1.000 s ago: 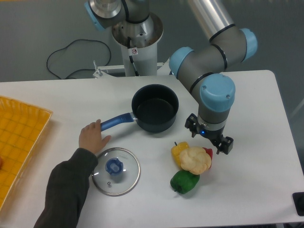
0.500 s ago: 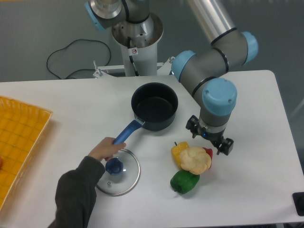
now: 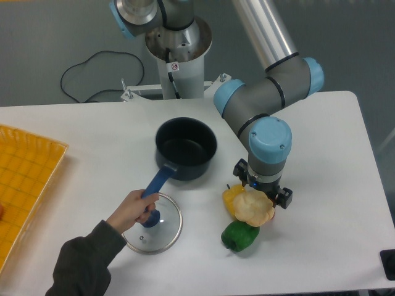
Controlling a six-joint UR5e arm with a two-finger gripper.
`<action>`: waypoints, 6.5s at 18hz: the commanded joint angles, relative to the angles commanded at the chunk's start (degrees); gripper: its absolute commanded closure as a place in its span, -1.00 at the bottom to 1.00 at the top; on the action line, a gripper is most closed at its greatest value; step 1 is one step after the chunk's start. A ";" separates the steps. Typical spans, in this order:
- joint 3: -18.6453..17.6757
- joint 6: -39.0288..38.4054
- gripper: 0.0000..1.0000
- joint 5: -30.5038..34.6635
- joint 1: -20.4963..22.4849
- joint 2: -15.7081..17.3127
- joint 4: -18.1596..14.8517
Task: Pick up the bread
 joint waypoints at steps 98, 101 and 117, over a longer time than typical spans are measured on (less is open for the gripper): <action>5.18 -4.31 1.00 -0.88 0.53 2.19 -9.22; 5.45 -4.22 1.00 -1.05 1.23 3.86 -11.33; 10.37 8.70 1.00 -1.76 7.21 9.23 -22.85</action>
